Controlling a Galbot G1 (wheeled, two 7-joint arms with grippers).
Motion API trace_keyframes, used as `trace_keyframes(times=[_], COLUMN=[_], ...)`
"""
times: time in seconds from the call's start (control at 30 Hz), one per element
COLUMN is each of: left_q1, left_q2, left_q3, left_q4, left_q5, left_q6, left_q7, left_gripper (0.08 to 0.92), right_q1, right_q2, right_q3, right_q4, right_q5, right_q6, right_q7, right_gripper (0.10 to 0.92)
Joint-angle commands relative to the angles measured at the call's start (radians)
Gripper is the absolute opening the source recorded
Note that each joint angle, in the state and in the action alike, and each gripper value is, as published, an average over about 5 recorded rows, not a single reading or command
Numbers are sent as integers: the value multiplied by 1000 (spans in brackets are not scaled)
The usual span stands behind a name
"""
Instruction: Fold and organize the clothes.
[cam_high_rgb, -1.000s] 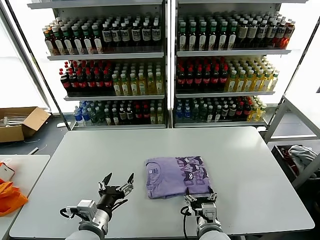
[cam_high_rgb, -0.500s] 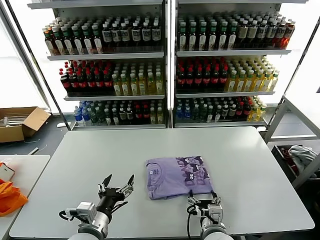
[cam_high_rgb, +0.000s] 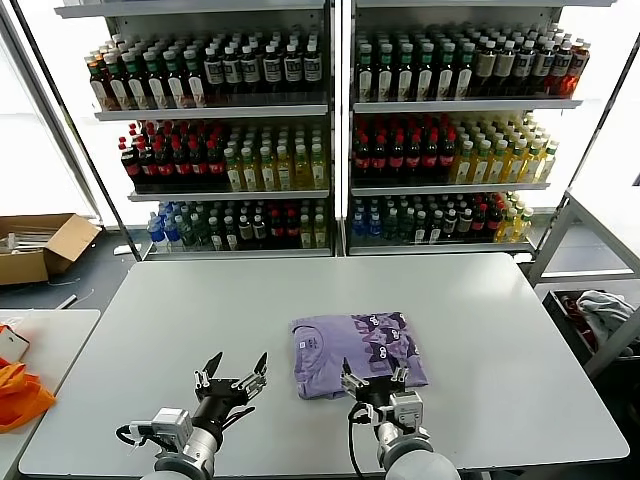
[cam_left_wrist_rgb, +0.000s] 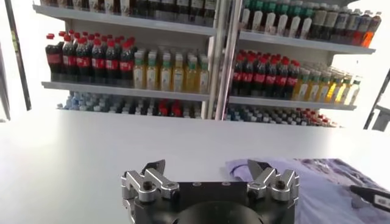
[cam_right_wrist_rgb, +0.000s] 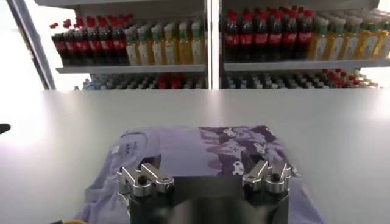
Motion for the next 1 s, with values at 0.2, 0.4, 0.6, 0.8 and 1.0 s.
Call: trace_keyframes(times=[0.2, 0.4, 0.6, 0.8, 1.0], left_q1=[-15, -22, -20, -12, -8], left_q2=[2, 2, 0, 1, 0], left_q3=[-1, 2, 4, 3, 4], left_q4=[23, 34, 31, 23, 19], left_q5=[-2, -3, -3, -2, -1], left_q6=[4, 3, 3, 2, 3], left_q7=[-1, 2, 2, 2, 1], left_gripper=[823, 823, 823, 822, 823], right_q1=[43, 5, -7, -11, -12], right_q2=[-13, -24, -17, -14, -18], right_q3=[-76, -65, -70, -68, -66], right_q4=[-125, -93, -98, -99, -83], right_q5=[-44, -50, -59, -58, -56], right_q6=[-2, -1, -1, -1, -1], right_q7=[-32, -33, -35, -33, -30], right_gripper=[823, 823, 823, 823, 823])
